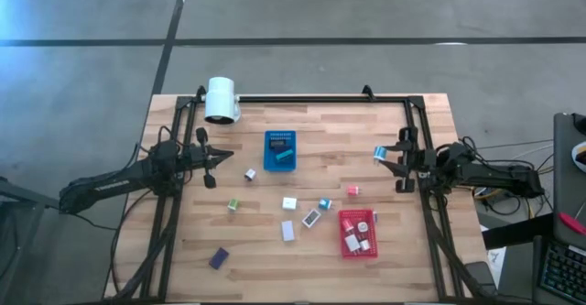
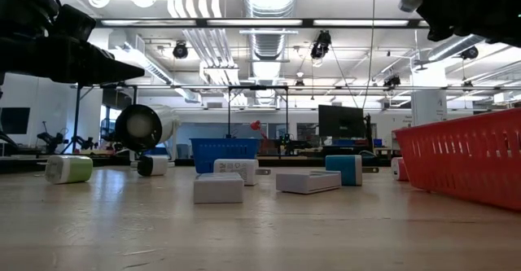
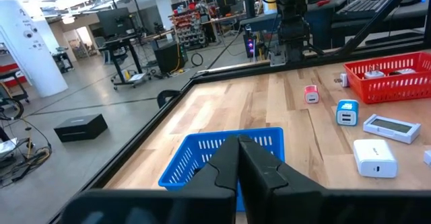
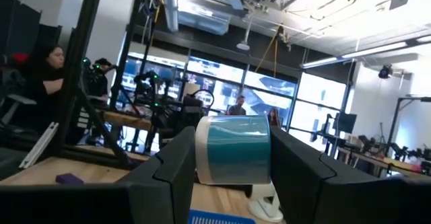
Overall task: Pick & Place Office items
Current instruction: Put the right blue charger adapter into the red bin
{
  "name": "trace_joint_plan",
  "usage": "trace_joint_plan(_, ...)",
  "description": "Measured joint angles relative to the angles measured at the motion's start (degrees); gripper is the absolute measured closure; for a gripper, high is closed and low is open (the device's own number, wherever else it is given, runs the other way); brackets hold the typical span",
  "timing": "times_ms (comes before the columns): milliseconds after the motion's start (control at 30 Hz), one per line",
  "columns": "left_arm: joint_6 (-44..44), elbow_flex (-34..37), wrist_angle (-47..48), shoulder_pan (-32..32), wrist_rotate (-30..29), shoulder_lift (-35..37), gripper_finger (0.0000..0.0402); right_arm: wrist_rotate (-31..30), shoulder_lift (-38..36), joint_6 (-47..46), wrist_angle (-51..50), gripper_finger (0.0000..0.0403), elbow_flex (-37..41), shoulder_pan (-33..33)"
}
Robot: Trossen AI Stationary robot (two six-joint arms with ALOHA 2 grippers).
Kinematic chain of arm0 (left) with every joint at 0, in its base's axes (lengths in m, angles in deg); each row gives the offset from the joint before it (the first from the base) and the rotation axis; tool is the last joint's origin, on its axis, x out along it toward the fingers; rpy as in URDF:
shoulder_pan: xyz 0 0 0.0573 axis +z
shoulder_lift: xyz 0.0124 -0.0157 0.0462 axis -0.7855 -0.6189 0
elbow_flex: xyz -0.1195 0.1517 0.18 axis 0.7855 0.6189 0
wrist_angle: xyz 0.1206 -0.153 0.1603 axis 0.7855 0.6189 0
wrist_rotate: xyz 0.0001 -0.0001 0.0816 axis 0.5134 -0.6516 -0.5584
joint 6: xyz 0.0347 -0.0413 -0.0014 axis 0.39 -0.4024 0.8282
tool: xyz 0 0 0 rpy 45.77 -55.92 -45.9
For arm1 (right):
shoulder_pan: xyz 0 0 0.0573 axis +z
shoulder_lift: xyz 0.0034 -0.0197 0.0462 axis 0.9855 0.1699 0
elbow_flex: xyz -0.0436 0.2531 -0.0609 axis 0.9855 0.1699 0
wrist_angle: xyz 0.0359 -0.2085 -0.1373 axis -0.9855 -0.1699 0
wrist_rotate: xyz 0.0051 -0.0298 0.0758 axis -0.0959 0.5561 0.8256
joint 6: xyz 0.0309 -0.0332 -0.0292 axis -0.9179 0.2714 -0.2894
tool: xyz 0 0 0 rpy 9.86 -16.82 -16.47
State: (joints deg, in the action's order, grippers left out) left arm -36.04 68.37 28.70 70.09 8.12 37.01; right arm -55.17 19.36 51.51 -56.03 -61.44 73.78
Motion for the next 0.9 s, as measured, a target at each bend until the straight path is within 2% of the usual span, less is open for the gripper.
trace_joint_plan(733,0.2,0.0,0.0,0.0,0.0,0.0,0.0394,0.4,0.1,-0.2,-0.4,0.0254,0.0,0.0)
trace_joint_plan(900,0.2,0.0,0.0,0.0,0.0,0.0,0.039,0.4,0.3,-4.0,3.0,0.0254,-0.4,0.0)
